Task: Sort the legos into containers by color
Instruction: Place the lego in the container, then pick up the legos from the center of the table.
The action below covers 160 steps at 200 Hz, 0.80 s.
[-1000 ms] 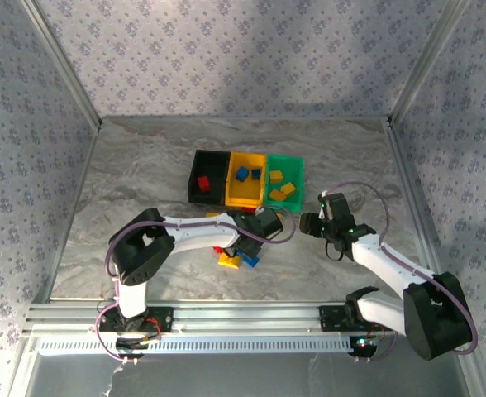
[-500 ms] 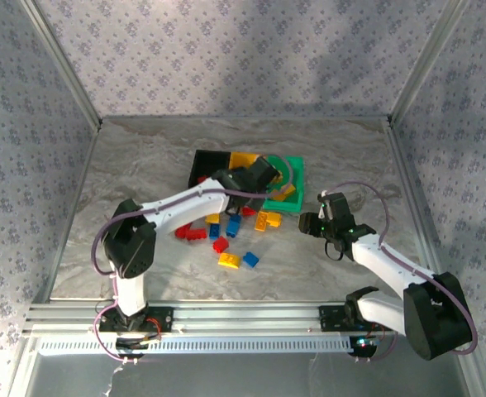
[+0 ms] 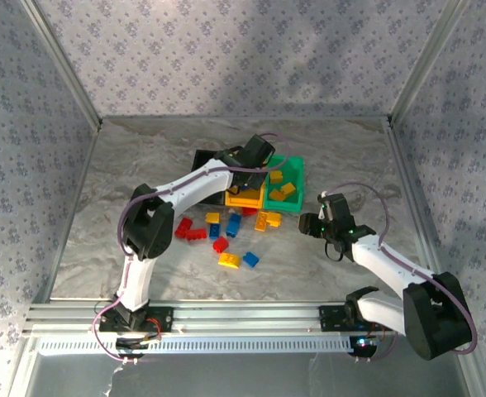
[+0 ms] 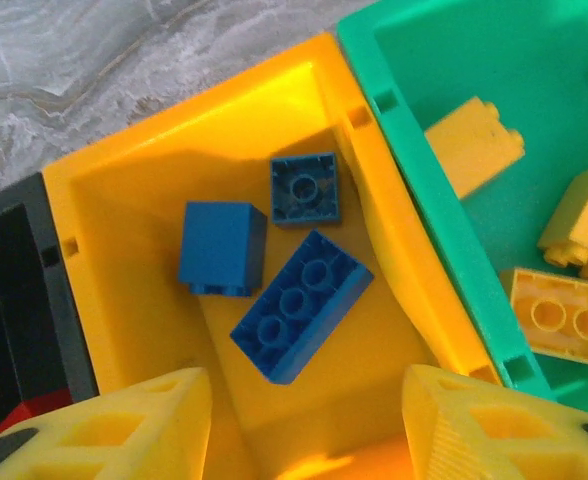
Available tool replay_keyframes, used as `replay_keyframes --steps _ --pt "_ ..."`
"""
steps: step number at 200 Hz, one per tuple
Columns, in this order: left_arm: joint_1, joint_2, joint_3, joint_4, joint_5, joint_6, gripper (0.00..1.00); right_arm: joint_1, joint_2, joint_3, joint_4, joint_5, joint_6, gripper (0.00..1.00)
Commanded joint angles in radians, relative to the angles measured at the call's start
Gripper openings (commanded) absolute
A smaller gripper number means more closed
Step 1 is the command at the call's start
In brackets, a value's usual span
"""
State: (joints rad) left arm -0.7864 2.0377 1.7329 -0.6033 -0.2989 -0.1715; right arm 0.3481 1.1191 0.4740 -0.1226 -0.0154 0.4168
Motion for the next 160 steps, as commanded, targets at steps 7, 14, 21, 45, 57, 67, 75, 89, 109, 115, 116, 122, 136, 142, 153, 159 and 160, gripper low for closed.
replay_keyframes --steps 7,14,21,45,57,67,75,89,109,115,116,122,136,142,153,159,160 --pt "-0.002 -0.154 -0.114 0.048 0.046 -0.033 0.59 0.000 -0.001 -0.003 0.005 -0.002 -0.011 0.57" --pt "-0.001 -0.187 -0.152 0.071 0.060 -0.041 0.59 0.001 0.001 -0.003 0.005 -0.005 -0.011 0.57" --pt "0.001 -0.218 -0.189 0.091 0.074 -0.051 0.59 0.003 0.005 -0.002 0.007 -0.007 -0.013 0.57" --pt "0.002 -0.322 -0.321 0.160 0.104 -0.075 0.61 0.009 0.026 0.009 0.004 -0.010 -0.016 0.57" --pt "0.005 -0.368 -0.383 0.189 0.118 -0.085 0.61 0.016 0.034 0.012 0.003 -0.008 -0.018 0.57" --pt "0.010 -0.406 -0.434 0.211 0.123 -0.097 0.60 0.022 0.041 0.016 0.003 -0.002 -0.019 0.57" --pt "0.018 -0.436 -0.475 0.229 0.127 -0.111 0.61 0.025 0.046 0.019 0.000 -0.001 -0.019 0.57" --pt "0.039 -0.481 -0.541 0.260 0.146 -0.129 0.61 0.032 0.053 0.023 -0.002 0.004 -0.023 0.57" --pt "0.070 -0.538 -0.612 0.274 0.138 -0.147 0.60 0.040 0.063 0.030 -0.006 0.015 -0.024 0.57" --pt "0.077 -0.551 -0.628 0.273 0.131 -0.150 0.60 0.042 0.067 0.034 -0.007 0.015 -0.024 0.57" --pt "0.078 -0.553 -0.631 0.272 0.128 -0.151 0.60 0.042 0.068 0.034 -0.006 0.015 -0.024 0.57" --pt "0.088 -0.570 -0.647 0.268 0.116 -0.158 0.60 0.045 0.072 0.037 -0.008 0.017 -0.026 0.57" --pt "0.109 -0.602 -0.687 0.273 0.123 -0.160 0.60 0.057 0.080 0.045 -0.011 0.026 -0.030 0.57" --pt "0.117 -0.618 -0.704 0.278 0.129 -0.161 0.60 0.063 0.087 0.051 -0.015 0.027 -0.032 0.57" --pt "0.134 -0.645 -0.737 0.284 0.150 -0.164 0.60 0.079 0.096 0.058 -0.018 0.027 -0.035 0.57" --pt "0.143 -0.657 -0.751 0.283 0.160 -0.168 0.60 0.092 0.103 0.062 -0.018 0.035 -0.036 0.57" --pt "0.145 -0.659 -0.753 0.283 0.162 -0.169 0.60 0.095 0.103 0.063 -0.018 0.037 -0.036 0.57"
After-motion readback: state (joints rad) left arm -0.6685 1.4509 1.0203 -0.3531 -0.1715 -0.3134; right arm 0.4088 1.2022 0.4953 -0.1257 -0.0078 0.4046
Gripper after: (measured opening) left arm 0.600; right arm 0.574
